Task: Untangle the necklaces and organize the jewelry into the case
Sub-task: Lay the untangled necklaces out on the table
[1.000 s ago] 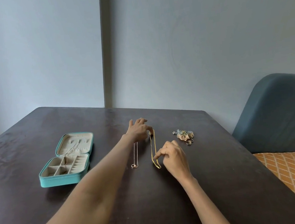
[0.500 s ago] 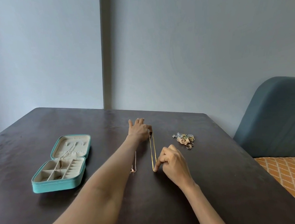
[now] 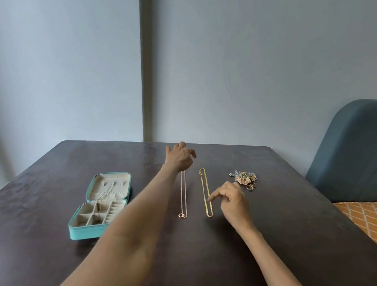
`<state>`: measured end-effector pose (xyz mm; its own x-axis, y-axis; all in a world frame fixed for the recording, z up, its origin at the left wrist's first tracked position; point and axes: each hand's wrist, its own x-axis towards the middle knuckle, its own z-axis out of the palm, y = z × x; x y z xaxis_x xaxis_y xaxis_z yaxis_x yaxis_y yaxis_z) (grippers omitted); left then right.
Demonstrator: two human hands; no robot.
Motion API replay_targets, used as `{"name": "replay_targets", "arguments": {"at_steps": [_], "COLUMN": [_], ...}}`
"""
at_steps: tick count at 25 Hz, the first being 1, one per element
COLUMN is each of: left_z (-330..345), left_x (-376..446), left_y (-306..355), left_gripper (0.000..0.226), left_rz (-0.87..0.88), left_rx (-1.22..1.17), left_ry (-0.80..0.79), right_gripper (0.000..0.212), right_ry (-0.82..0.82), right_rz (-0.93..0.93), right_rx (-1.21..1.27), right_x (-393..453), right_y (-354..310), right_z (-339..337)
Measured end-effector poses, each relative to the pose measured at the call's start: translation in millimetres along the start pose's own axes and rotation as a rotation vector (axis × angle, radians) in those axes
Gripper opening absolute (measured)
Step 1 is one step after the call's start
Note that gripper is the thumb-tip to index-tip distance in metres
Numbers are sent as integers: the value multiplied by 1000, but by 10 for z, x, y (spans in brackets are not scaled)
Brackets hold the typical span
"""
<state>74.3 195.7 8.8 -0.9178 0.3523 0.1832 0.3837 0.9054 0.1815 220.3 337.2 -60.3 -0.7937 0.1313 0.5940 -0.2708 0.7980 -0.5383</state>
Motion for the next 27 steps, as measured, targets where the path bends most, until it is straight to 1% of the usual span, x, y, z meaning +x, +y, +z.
{"name": "replay_targets", "arguments": {"at_steps": [3, 7, 9, 11, 13, 15, 16, 17, 18, 19, 20, 24, 25, 26, 27], "left_z": [-270, -462, -506, -582, -661, -660, -646, -617, -596, -568, -556, -512, -503, -505, -504], "left_x": [-175, -587, -779, -980, -1140, -1283, -1340, -1373, -1401, -1416, -1442, -1490, -1490, -1490, -1492], "left_y": [-328, -839, -1046, -1302, -1561, -1795, -1887, -1955, -1993, -2019, -2030, -2112, -2123, -2126, -2129], "left_gripper": [42, 35, 29, 26, 29, 45, 53, 55, 46, 30, 19, 21, 22, 22, 22], "left_rz": [-44, -152, -197, -267, -367, -520, -594, -652, -687, -697, -708, -704, -706, -701, -700], "left_rx": [5, -24, -23, -17, -7, -56, -134, -249, -391, -513, -580, -687, -706, -717, -726], "left_ry": [2, 29, 8, 20, 33, 10, -45, -114, -166, -199, -223, -241, -239, -233, -228], "right_gripper": [49, 36, 27, 20, 22, 22, 21, 21, 20, 20, 21, 33, 33, 37, 47], "right_ry": [1, -203, -304, -392, -451, -496, -511, -519, -522, -527, -538, -602, -604, -597, -577], "right_rz": [20, 45, 40, 22, 23, 31, 43, 57, 70, 86, 99, 159, 172, 186, 209], "right_rx": [30, 107, 105, 84, 40, -42, -79, -106, -127, -141, -147, -171, -189, -211, -234], "right_x": [138, 349, 380, 341, 293, 249, 242, 238, 243, 254, 272, 312, 317, 323, 326], "right_y": [-337, -1040, -1339, -1613, -1799, -1898, -1913, -1913, -1911, -1916, -1915, -1935, -1950, -1968, -1997], "right_z": [68, 358, 604, 858, 1035, 1133, 1179, 1207, 1236, 1255, 1279, 1364, 1387, 1414, 1434]}}
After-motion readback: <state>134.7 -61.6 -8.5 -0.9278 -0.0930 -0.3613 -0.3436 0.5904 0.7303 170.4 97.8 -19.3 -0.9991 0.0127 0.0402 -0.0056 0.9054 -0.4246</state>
